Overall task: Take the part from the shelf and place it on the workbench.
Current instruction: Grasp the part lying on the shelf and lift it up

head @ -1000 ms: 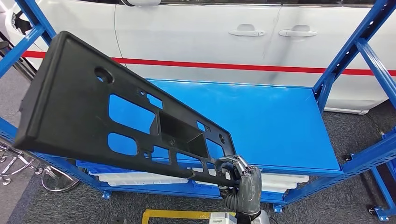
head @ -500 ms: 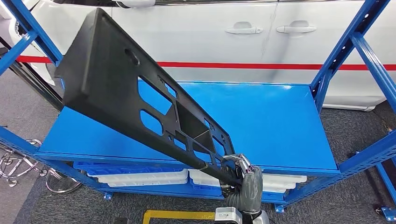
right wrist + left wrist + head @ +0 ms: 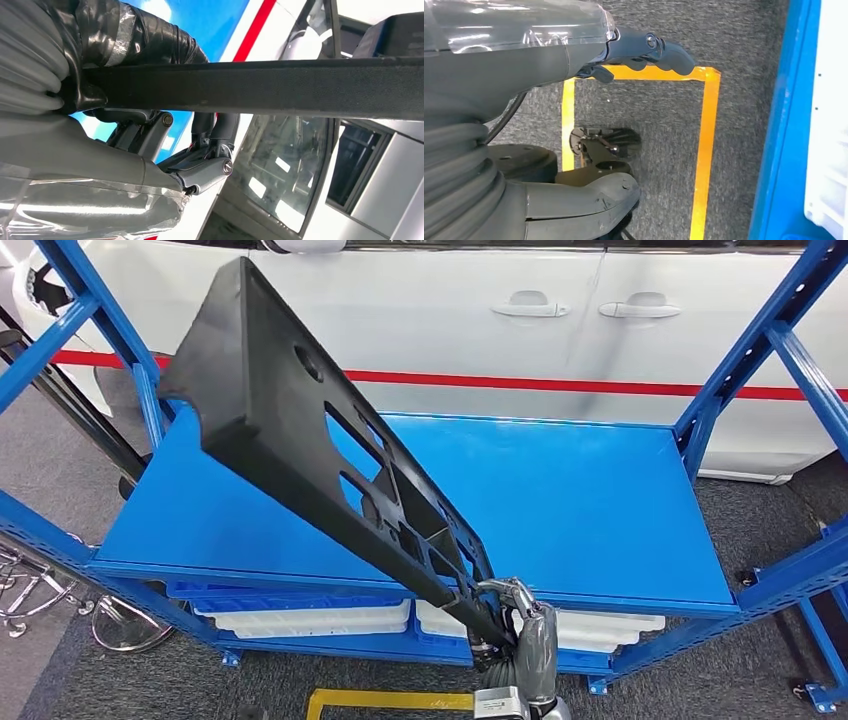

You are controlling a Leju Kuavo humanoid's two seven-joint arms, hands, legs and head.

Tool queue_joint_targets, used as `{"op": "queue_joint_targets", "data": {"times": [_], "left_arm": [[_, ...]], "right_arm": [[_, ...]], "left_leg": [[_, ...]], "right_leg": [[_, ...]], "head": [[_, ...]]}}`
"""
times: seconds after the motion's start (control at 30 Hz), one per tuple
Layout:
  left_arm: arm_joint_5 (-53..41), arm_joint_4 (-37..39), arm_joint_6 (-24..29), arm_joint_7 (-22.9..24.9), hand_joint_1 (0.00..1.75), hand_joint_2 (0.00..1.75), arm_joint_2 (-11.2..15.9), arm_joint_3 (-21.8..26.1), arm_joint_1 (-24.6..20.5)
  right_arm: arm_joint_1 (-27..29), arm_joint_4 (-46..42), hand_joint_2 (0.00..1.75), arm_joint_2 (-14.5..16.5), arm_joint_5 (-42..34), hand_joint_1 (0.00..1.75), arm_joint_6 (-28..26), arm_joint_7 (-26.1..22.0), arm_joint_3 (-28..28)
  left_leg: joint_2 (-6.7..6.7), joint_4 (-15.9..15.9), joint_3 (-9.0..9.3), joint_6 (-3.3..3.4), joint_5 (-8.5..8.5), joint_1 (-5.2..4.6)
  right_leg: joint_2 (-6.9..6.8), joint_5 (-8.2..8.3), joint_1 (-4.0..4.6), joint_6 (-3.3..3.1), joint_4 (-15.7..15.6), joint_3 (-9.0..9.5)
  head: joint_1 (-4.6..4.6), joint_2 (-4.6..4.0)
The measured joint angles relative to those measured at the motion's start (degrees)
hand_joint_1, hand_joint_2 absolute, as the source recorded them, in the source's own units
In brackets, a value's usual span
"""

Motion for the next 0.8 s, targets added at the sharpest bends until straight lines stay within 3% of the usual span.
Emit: {"op": "queue_joint_targets", "data": {"times": [0.03,0.07,0.1,0.17,0.2,0.33,0.4,0.47,0.5,0.53,0.57,0.63,0.7,0.8], "left_arm": [[0.01,0.01,-0.02,0.1,0.0,1.75,0.0,0.15,0.04],[-0.01,0.01,-0.03,0.22,0.0,1.75,-0.01,0.27,0.07],[-0.03,0.02,-0.02,0.37,0.0,1.75,-0.01,0.33,0.09],[-0.15,0.01,0.0,0.83,0.0,1.75,-0.02,0.41,0.08],[-0.26,0.01,0.0,1.06,0.0,1.75,-0.01,0.43,0.05],[-0.52,0.01,0.09,1.57,0.0,1.75,0.0,0.49,-0.02],[-0.52,0.01,0.19,1.65,0.0,1.75,0.0,0.49,-0.02],[-0.54,0.01,0.23,1.72,0.0,1.75,0.0,0.5,0.03],[-0.54,0.02,0.23,1.75,0.0,1.75,0.0,0.5,0.07],[-0.55,0.02,0.24,1.77,0.0,1.75,0.0,0.51,0.1],[-0.55,0.01,0.24,1.79,0.0,1.75,0.0,0.52,0.11],[-0.55,0.0,0.24,1.8,0.0,1.75,0.02,0.55,0.0],[-0.53,-0.01,0.24,1.81,0.0,1.75,0.07,0.56,-0.17],[-0.5,0.01,0.28,2.06,0.0,1.75,0.07,0.56,-0.16]], "right_arm": [[0.1,0.01,1.75,-0.15,-0.02,1.75,0.0,0.01,0.14],[0.18,0.02,1.75,-0.28,-0.03,1.75,0.0,0.01,0.27],[0.21,0.02,1.75,-0.38,-0.03,1.75,0.01,0.02,0.37],[0.18,0.02,1.75,-0.53,-0.03,1.75,-0.01,0.02,0.62],[0.16,0.02,1.75,-0.59,-0.05,1.75,-0.01,0.02,0.74],[0.08,0.02,1.75,-0.69,-0.14,1.75,-0.01,0.05,1.13],[0.02,0.02,1.75,-0.69,-0.19,1.75,-0.01,0.02,1.25],[0.01,0.05,1.75,-0.7,-0.25,1.75,-0.01,-0.01,1.3],[0.01,0.09,1.75,-0.7,-0.28,1.75,-0.01,-0.01,1.3],[0.01,0.12,1.75,-0.71,-0.32,1.75,0.0,-0.01,1.3],[-0.01,0.15,1.75,-0.72,-0.34,1.75,0.0,-0.01,1.3],[-0.04,0.16,1.75,-0.71,-0.37,1.75,0.0,-0.02,1.31],[-0.07,0.16,1.75,-0.71,-0.4,1.75,-0.01,-0.03,1.33],[-0.1,0.17,1.75,-0.73,-0.57,1.75,-0.01,-0.15,1.36]], "left_leg": [[-0.02,0.1,0.01,-0.02,-0.06,-0.02],[-0.08,0.29,0.03,-0.1,-0.18,-0.01],[-0.15,0.57,0.04,-0.24,-0.37,0.01],[-0.26,1.37,-0.17,-0.74,-0.86,-0.2],[-0.28,1.72,-0.32,-1.01,-1.04,-0.29],[-0.31,2.76,-0.78,-2.09,-1.94,-0.21],[-0.33,7.33,-2.66,-2.77,-5.19,-0.04],[-0.32,14.95,-5.77,-3.27,-9.19,0.16],[-0.32,17.58,-6.74,-3.36,-10.13,0.23],[-0.32,18.16,-6.72,-3.3,-9.94,0.24],[-0.32,16.36,-5.54,-3.11,-8.7,0.23],[-0.31,7.93,-0.87,-2.2,-5.17,0.01],[-0.28,1.79,2.21,-1.39,-3.16,-0.45],[-0.27,0.4,2.29,-0.74,-2.09,-0.66]], "right_leg": [[-0.01,0.75,-0.01,0.01,0.08,-0.1],[-0.01,2.5,-0.04,-0.03,-2.12,0.93],[-0.01,4.71,-0.06,-0.13,-5.92,2.76],[0.01,7.28,0.02,-0.47,-12.44,5.87],[0.05,7.63,0.11,-0.66,-13.92,6.51],[0.09,7.85,-0.01,-1.72,-14.43,6.35],[-0.07,8.14,-0.25,-2.23,-14.62,6.15],[-0.17,8.35,-0.18,-2.5,-14.59,5.73],[-0.2,8.46,-0.12,-2.56,-14.56,5.56],[-0.21,8.58,-0.04,-2.58,-14.53,5.43],[-0.19,8.68,0.04,-2.58,-14.52,5.36],[-0.15,8.96,0.17,-2.42,-14.53,5.33],[-0.2,9.38,0.18,-1.93,-14.58,5.23],[-0.32,10.13,0.1,-0.78,-14.99,5.1]], "head": [[0.0,0.0],[0.0,0.0],[0.0,0.0],[-0.02,0.0],[-0.02,0.0],[-0.03,0.0],[-0.04,0.0],[-0.05,0.0],[-0.05,0.0],[-0.05,0.0],[-0.05,0.0],[-0.04,0.0],[-0.04,0.0],[-0.04,0.0]]}}
